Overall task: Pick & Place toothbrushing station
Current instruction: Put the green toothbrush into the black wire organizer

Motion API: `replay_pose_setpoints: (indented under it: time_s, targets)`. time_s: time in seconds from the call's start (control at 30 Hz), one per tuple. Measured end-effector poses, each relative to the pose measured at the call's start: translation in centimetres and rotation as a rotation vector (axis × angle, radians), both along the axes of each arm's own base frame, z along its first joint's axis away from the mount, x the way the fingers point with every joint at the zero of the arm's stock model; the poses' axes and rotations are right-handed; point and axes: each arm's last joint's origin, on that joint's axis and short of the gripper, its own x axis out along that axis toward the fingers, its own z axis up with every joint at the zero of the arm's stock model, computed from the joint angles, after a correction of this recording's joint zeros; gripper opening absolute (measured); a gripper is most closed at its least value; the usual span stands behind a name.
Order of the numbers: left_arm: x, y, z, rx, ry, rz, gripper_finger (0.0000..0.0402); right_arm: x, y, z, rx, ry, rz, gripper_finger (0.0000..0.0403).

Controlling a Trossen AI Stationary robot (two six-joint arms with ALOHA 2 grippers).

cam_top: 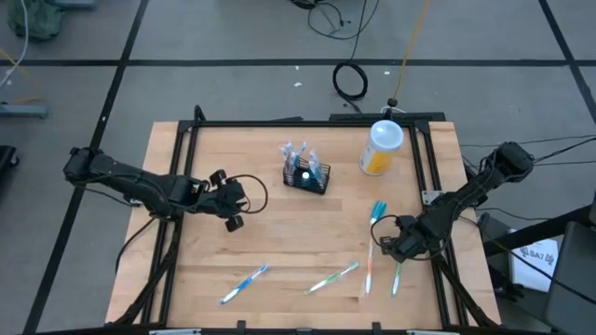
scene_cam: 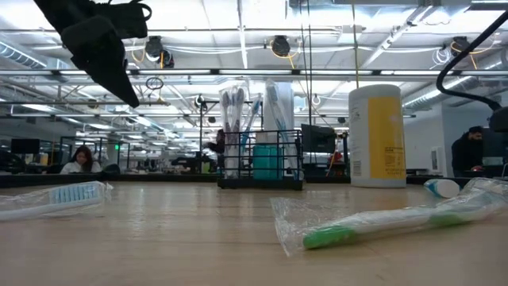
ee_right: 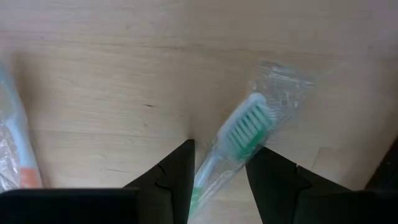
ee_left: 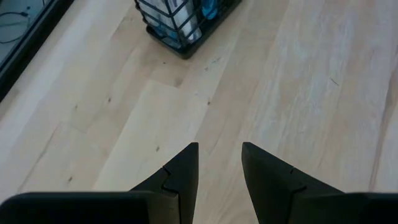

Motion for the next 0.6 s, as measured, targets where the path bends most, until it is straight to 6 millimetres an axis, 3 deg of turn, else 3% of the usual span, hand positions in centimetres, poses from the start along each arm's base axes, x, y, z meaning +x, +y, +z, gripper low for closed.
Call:
replay_pose_setpoints:
  time_s: [0.27, 0.6]
  targets:
    - [0.0, 0.0, 0.0, 0.001, 0.001, -0.001, 0.0129, 0.0, -0.1, -0.2, 0.023, -0.002, 0.048, 0.0118]
    - [0.0, 0.0, 0.0, 0.007, 0.0, 0.002, 0.0129, 0.8, 0.5, 1.5, 0.016, -0.03, 0.156, 0.0024]
